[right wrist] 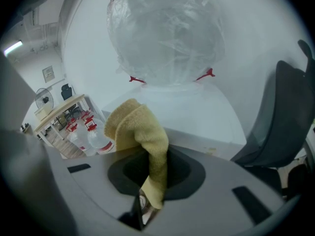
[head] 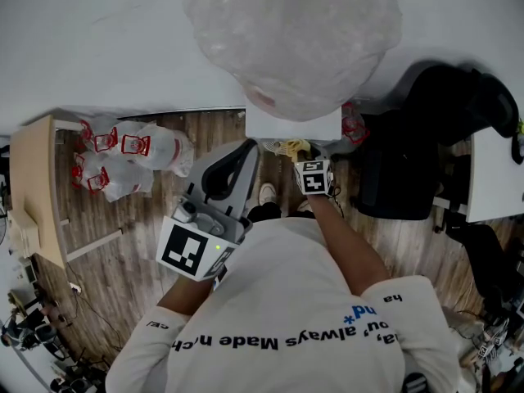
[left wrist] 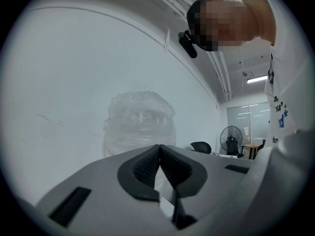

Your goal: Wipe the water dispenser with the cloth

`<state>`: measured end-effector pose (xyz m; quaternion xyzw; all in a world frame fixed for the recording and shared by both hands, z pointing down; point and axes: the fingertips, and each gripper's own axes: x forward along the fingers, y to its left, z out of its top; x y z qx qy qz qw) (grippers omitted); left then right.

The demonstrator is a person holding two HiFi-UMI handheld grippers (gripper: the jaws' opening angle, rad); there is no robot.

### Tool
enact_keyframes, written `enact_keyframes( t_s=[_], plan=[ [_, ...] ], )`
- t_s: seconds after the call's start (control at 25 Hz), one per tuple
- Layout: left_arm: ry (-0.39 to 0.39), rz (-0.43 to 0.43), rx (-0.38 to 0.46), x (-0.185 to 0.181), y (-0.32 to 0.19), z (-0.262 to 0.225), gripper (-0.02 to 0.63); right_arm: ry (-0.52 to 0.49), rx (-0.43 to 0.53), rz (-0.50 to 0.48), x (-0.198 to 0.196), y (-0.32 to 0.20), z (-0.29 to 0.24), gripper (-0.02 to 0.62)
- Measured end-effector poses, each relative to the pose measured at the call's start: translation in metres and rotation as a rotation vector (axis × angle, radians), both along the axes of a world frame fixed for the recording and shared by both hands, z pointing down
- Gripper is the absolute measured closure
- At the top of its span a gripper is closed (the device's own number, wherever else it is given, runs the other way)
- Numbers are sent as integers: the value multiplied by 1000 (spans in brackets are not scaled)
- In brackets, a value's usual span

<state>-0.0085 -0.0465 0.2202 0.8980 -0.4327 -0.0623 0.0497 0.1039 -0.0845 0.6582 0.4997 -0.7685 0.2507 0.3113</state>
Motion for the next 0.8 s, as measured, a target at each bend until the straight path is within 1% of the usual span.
enact_keyframes(
  t_s=[0.24,0.8],
  plan=[
    [0,2,-1,11,0,-1,586,3,-1,4,12,1,0,537],
    [1,27,-5,33,-2,0,586,21,-25,68,54,3,7,537]
  ],
)
